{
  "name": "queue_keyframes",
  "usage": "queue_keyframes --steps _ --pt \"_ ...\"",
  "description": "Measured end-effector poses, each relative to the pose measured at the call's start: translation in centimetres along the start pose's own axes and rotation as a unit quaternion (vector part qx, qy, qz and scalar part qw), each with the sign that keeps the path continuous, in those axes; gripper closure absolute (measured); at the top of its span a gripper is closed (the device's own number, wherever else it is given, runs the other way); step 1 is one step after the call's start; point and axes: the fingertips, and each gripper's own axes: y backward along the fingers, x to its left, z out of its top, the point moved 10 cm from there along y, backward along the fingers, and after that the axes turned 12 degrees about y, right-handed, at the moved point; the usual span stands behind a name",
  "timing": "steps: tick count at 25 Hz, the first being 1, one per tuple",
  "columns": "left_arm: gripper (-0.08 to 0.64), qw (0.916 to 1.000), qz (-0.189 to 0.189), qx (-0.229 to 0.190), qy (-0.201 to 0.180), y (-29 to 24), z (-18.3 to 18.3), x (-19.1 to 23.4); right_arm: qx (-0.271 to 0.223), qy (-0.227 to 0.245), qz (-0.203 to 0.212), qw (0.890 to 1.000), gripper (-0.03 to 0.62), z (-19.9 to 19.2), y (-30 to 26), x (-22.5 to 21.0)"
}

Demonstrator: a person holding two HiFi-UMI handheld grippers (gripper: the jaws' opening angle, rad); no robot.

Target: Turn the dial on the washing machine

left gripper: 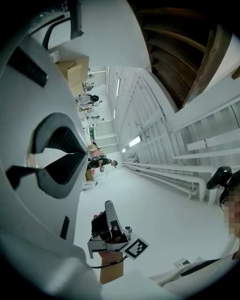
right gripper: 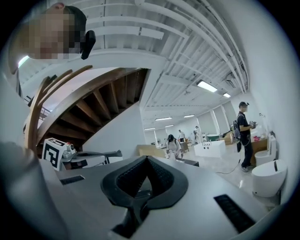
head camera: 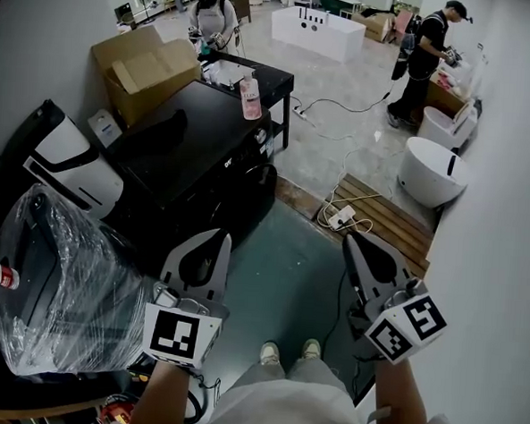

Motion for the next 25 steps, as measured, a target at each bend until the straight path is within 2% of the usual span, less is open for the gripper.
queue_keyframes --steps 1,2,3,8,15,20,25 --pt "0.54 1.0 0.005 -0.003 0.0 -0.1 0.0 0.4 0.0 -0.006 -0.012 1.0 0.561 -0.2 -0.3 0.0" --pt "0.54 0.9999 0.009 -0.004 -0.003 -0.3 -0.1 0.9 0.0 -0.012 -0.021 1.0 0.425 -0.4 -0.7 -0.1" --pt "0.54 0.9999 0.012 -0.005 -0.009 -0.5 -0.3 1.4 0.001 -0.019 -0.027 0.999 0.368 -0.6 -1.2 -0.2" --pt "0.54 0.9999 0.01 -0.004 -0.008 -1.8 -1.2 3.1 0.007 -0.055 -0.036 0.998 0.331 -1.7 -3.4 -1.5" --pt "0.54 0.9998 0.02 0.01 -0.001 -6.4 -3.9 4.9 0.021 -0.054 -0.003 0.998 0.327 -4.4 -7.6 -4.5" --pt "0.54 0.9987 0.041 0.026 0.013 -10.4 -5.6 5.7 0.029 -0.073 0.035 0.996 0.327 -6.3 -11.7 -8.3" --pt "0.54 0.9973 0.054 0.049 0.01 -15.0 -6.8 6.0 0.043 -0.104 0.067 0.991 0.327 -8.6 -15.9 -12.6"
